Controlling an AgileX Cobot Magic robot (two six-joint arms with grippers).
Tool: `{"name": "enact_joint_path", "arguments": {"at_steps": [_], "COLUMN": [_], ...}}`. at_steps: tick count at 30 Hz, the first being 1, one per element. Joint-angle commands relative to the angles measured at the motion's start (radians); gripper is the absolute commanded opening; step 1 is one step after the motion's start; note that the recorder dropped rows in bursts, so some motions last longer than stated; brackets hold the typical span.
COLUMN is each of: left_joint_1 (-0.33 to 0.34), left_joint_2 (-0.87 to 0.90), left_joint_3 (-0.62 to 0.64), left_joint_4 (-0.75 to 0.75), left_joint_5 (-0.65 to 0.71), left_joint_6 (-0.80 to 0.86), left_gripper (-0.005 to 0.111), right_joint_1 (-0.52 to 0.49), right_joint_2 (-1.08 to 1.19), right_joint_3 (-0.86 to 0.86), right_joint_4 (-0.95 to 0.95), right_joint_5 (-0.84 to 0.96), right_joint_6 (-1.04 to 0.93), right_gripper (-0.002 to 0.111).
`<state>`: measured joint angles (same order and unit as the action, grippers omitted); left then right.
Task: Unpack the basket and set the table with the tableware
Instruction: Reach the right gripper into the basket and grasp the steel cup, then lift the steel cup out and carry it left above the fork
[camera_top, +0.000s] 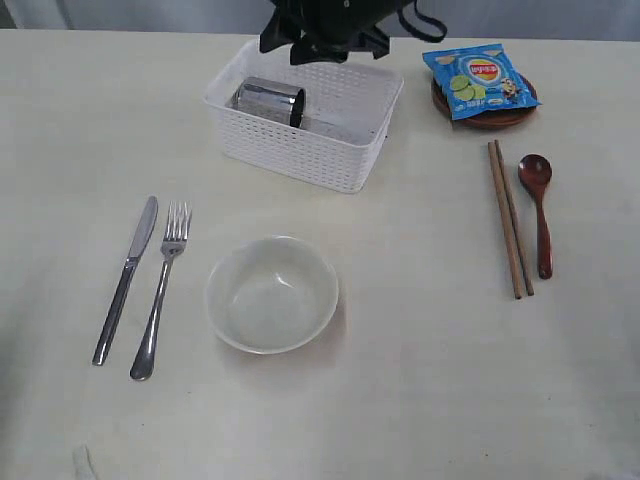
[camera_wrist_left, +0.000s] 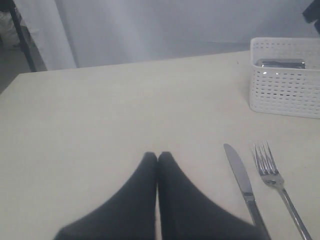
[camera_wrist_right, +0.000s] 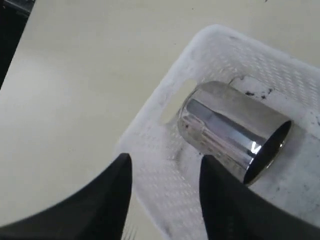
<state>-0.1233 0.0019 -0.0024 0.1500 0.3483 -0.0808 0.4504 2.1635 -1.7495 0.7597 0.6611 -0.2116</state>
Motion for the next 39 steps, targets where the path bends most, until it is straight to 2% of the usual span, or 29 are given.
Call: {"name": "enact_joint_path", "arguments": {"at_steps": [1, 11, 27, 33, 34, 36, 39], "left_joint_1": [-0.005, -0.005, -0.005, -0.005, -0.005, -0.005, -0.005], "left_joint_2": [-0.002, -0.002, -0.002, -0.002, -0.002, -0.002, -0.002], "left_joint_3": [0.002, 0.002, 0.002, 0.002, 0.002, 0.002, 0.002], "left_joint_4": [0.003, 0.003, -0.004, -0.004, -0.004, -0.004, -0.002], "left_joint_5": [-0.001, -0.001, -0.001, -0.001, -0.001, -0.001, -0.001], "left_joint_6": [-0.002, -0.002, -0.002, -0.002, -0.002, -0.002, -0.002], "left_gripper": [0.000, 0.000, 0.000, 0.000, 0.000, 0.000, 0.000], "right_joint_1": [-0.006, -0.006, -0.012, -0.021, -0.021, -0.018, -0.018], "right_joint_2": [0.090, 0.156, 0.119, 0.174, 0.180, 0.193, 0.193], "right_joint_3": [-0.050, -0.053, -0.053, -0.053, -0.053, -0.053, -0.053], "right_joint_4": [-0.012, -0.009, -0.065, -0.026, -0.003, 0.084, 0.210], "right_joint_5": [0.028, -0.013, 0.010, -0.070, -0.073, -0.088, -0.096], "right_joint_6": [0.037, 0.055, 0.077, 0.083, 0.069, -0.019, -0.204], "right_gripper": [0.042, 0.042, 0.042, 0.042, 0.041, 0.031, 0.005]}}
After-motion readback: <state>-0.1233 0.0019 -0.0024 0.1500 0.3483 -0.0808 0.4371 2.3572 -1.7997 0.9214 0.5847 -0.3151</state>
